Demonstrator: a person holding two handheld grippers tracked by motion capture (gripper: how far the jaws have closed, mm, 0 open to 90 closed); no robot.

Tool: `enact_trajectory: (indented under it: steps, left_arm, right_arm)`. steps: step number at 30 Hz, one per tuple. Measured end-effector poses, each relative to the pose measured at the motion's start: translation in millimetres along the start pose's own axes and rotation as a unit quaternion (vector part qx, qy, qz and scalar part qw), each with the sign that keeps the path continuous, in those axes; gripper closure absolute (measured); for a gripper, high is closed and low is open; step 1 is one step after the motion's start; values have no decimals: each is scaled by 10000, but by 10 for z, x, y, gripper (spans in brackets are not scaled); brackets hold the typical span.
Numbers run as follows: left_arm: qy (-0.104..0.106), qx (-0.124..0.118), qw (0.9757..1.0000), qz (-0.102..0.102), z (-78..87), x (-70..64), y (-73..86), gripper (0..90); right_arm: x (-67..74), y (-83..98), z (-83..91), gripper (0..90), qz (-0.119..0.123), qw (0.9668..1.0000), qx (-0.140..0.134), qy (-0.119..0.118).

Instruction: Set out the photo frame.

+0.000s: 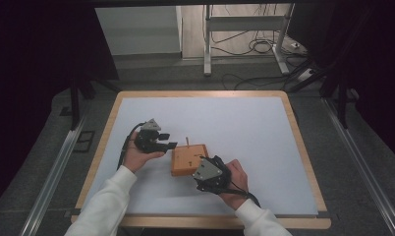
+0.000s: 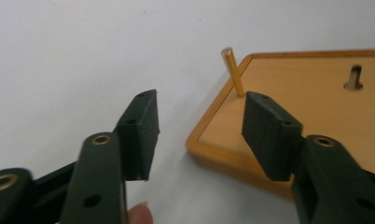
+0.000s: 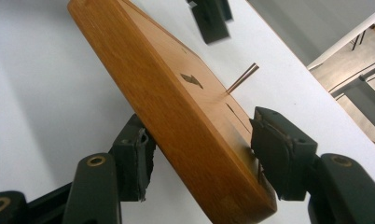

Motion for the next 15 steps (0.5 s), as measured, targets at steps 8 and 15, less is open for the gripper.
enact_trajectory:
  steps: [8,15]
  left_arm:
    - [-66,49,10000,47,228,-11,162,347]
    - [9,121,9999,33,345,-73,306,335]
  right_arm:
    - [-21,-4,14,414,-19,10000,83,-38]
    - [-55,-29,16,424,-37,9999,128,-60]
Point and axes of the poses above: each handheld gripper's, and its own axes: z roughly backward along the jaws, y roughly out of its underside, x roughly to its left, the point moved 7 cm from there along -z, roughly forward along the jaws, and after that the axes turned 13 degrees about -x, right-handed, at the moved point
